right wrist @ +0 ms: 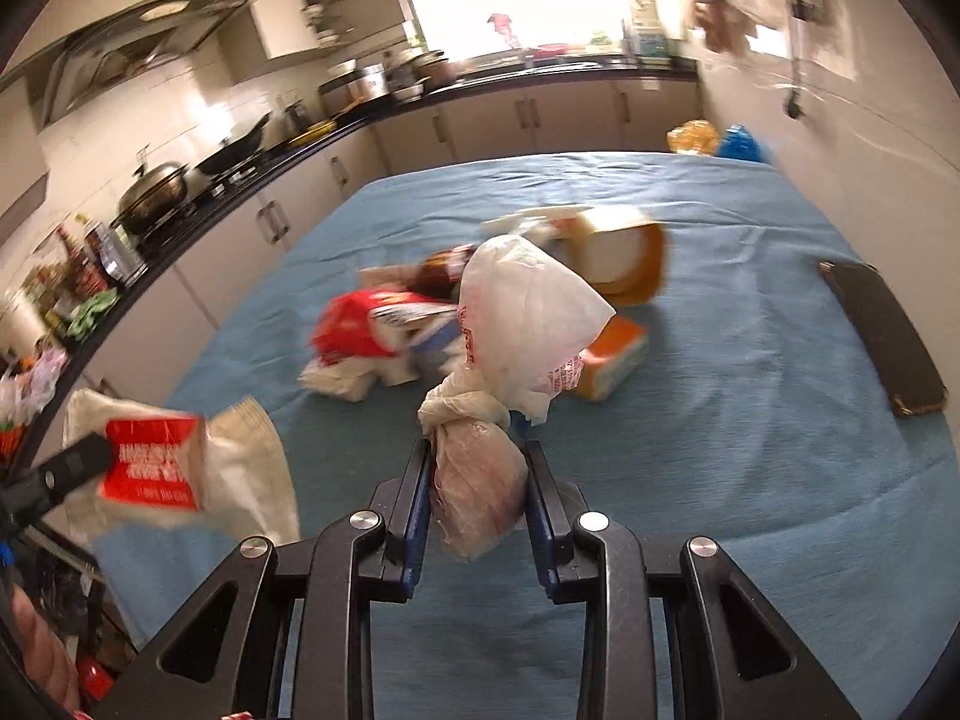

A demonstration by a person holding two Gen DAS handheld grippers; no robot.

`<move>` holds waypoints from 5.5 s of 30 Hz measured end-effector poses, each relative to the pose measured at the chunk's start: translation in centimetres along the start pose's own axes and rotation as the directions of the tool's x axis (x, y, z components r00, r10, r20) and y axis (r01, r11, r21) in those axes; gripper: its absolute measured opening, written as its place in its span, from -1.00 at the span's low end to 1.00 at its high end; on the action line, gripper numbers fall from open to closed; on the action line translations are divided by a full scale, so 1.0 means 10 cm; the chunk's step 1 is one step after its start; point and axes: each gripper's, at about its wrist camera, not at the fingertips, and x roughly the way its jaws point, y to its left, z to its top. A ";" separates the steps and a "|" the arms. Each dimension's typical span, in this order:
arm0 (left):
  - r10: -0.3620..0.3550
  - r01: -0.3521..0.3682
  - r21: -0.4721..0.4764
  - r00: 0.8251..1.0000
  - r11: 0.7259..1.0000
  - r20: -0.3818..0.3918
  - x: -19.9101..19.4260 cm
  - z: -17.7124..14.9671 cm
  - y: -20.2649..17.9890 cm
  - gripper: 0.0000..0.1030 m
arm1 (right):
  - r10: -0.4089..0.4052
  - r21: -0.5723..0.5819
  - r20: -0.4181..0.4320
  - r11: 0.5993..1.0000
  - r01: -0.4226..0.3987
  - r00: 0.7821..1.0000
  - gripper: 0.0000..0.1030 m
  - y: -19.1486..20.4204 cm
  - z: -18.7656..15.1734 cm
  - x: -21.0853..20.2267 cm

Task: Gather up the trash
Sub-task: 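Carry both bags to the red basket and open both tools over it, then move both tools back to the table toward the cartons, then grasp the white-and-red carton with the left tool while the right tool grasps the white barcode box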

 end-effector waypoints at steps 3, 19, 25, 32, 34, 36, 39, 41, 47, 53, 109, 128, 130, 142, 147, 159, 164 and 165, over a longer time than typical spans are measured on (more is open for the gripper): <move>0.043 -0.041 -0.057 0.999 0.998 0.034 -0.19 0.03 0.30 -0.65 | 0.035 -0.052 -0.017 0.998 -0.036 0.999 -0.40 0.32 -0.01 0.08; 0.310 -0.247 -0.373 0.943 0.894 0.119 -0.93 -0.10 2.14 -0.64 | 0.224 -0.274 -0.170 0.925 -0.264 0.960 -0.40 2.11 -0.13 0.71; 0.360 -0.285 -0.425 0.927 0.859 0.105 -0.99 -0.17 2.56 -0.65 | 0.299 -0.316 -0.217 0.879 -0.357 0.929 -0.39 2.76 -0.11 0.91; 0.366 -0.290 -0.464 0.927 0.837 0.081 -1.00 -0.23 2.80 -0.63 | 0.336 -0.357 -0.284 0.832 -0.424 0.898 -0.35 3.35 -0.21 1.18; 0.365 -0.285 -0.479 0.927 0.830 0.081 -1.02 -0.26 2.86 -0.50 | 0.351 -0.347 -0.301 0.826 -0.445 0.887 -0.31 3.43 -0.22 1.24; 0.366 -0.278 -0.495 0.926 0.823 0.089 -1.05 -0.27 2.90 -0.14 | 0.366 -0.332 -0.316 0.822 -0.464 0.875 -0.08 3.49 -0.23 1.29; 0.378 -0.280 -0.498 0.920 0.821 0.105 -1.10 -0.27 2.90 0.11 | 0.382 -0.318 -0.309 0.821 -0.473 0.871 0.14 3.52 -0.24 1.29; 0.383 -0.284 -0.497 0.918 0.820 0.108 -1.11 -0.26 2.88 0.17 | 0.377 -0.324 -0.307 0.822 -0.468 0.874 0.15 3.51 -0.25 1.28; 0.403 -0.313 -0.479 0.910 0.820 0.095 -1.10 -0.23 2.78 0.23 | 0.352 -0.296 -0.309 0.847 -0.441 0.883 0.17 3.31 -0.26 1.27; 0.473 -0.398 -0.428 0.877 0.812 0.083 -1.09 -0.19 2.59 0.34 | 0.343 -0.267 -0.301 0.866 -0.424 0.890 0.23 3.09 -0.26 1.22; 0.236 -0.232 0.058 0.969 0.971 -0.072 0.56 0.14 0.22 0.52 | 0.065 0.133 -0.030 0.989 -0.060 0.997 0.58 -0.52 -0.02 0.06; 0.149 -0.083 0.276 0.962 0.958 -0.229 1.91 0.34 -0.41 0.53 | 0.063 -0.143 -0.051 0.987 -0.070 0.997 0.58 -0.21 0.55 0.74; 0.158 -0.090 0.289 0.962 0.953 -0.223 1.99 0.35 -0.45 0.53 | 0.056 -0.158 -0.048 0.985 -0.063 0.997 0.58 -0.19 0.54 0.76; 0.158 -0.082 0.299 0.958 0.951 -0.240 1.88 0.33 -0.46 -0.04 | 0.003 -0.216 -0.049 0.976 -0.013 0.999 -0.06 -0.08 0.49 0.76; 0.124 -0.051 0.246 0.950 0.968 -0.288 1.55 0.22 -0.29 -0.03 | 0.097 -0.140 -0.113 0.984 -0.112 0.989 -0.19 -0.13 0.43 0.67; 0.148 -0.085 0.209 0.941 0.974 -0.305 1.27 0.07 -0.03 0.18 | 0.160 0.011 -0.138 0.987 -0.160 0.977 0.33 -0.34 0.10 0.41; 0.184 -0.117 0.252 0.947 0.961 -0.262 1.39 0.07 -0.12 0.36 | 0.124 -0.015 -0.133 0.992 -0.128 0.983 0.34 -0.21 0.12 0.47; 0.197 -0.127 0.267 0.948 0.955 -0.252 1.42 0.06 -0.16 0.40 | 0.118 -0.022 -0.133 0.992 -0.122 0.984 0.34 -0.20 0.14 0.49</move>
